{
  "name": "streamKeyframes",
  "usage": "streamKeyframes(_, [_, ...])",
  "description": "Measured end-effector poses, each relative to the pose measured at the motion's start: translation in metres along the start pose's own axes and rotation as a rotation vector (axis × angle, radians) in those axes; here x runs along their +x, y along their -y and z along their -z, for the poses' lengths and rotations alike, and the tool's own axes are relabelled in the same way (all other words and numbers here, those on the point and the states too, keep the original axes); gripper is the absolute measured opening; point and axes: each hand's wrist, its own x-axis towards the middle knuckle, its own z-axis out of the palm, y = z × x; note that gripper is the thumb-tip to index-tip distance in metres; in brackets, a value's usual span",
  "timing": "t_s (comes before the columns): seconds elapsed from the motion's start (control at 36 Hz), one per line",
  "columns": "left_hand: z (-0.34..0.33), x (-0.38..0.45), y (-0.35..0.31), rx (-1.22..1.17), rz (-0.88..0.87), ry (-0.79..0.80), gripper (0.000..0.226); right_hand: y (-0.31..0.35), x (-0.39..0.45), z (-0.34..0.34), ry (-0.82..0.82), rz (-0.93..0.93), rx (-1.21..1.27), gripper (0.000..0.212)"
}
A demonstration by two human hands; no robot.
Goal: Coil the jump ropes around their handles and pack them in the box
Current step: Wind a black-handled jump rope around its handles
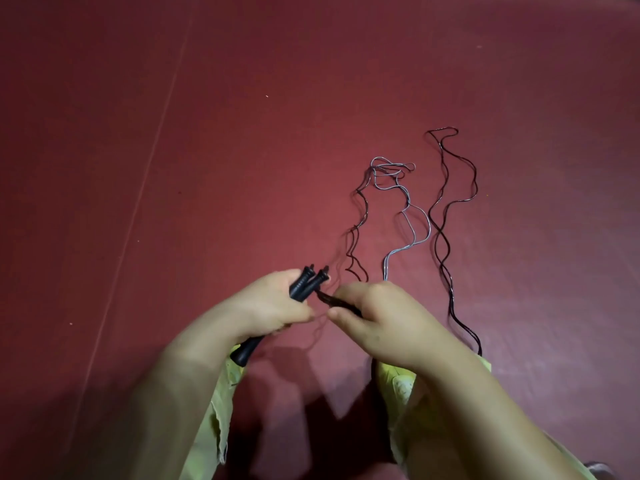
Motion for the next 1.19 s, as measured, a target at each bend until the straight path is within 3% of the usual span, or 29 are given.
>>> streamKeyframes(0.08, [-0.003,0.001,0.0,0.153,0.028,0.114,0.02,-0.003,-0.005,0.006,-0.043,0.03,0.032,0.008])
streamKeyframes(0.17, [-0.011,-0.004,0.0,0.153,0.054,0.3,0.017,-0.002,-0.008,0.012,-0.007,0.077,0.102,0.009])
streamKeyframes(0.39, [-0.03,-0.017,-0.021,-0.118,-0.09,0.69,0.017,-0.013,0.002,0.007,-0.014,-0.07,0.8,0.017])
streamKeyframes(0.5, [-0.03,-0.016,-0.019,-0.33,-0.142,0.691,0.016,-0.013,0.005,0.001,0.102,-0.181,1.092,0.017])
streamKeyframes(0.58, [-0.025,-0.015,-0.017,-0.504,-0.185,0.656,0.011,-0.011,0.006,0.002,0.022,-0.208,1.183,0.024])
streamKeyframes(0.67, [-0.024,-0.013,-0.015,-0.612,-0.226,0.639,0.01,-0.009,0.007,0.001,-0.06,-0.159,1.262,0.018])
streamKeyframes(0.86, [-0.02,-0.008,-0.013,-0.741,-0.2,0.621,0.027,-0.01,0.005,0.0,-0.183,-0.121,1.108,0.033])
streamKeyframes(1.19, [-0.02,-0.007,-0.012,-0.803,-0.146,0.628,0.03,-0.008,0.005,-0.002,-0.244,-0.156,1.029,0.03])
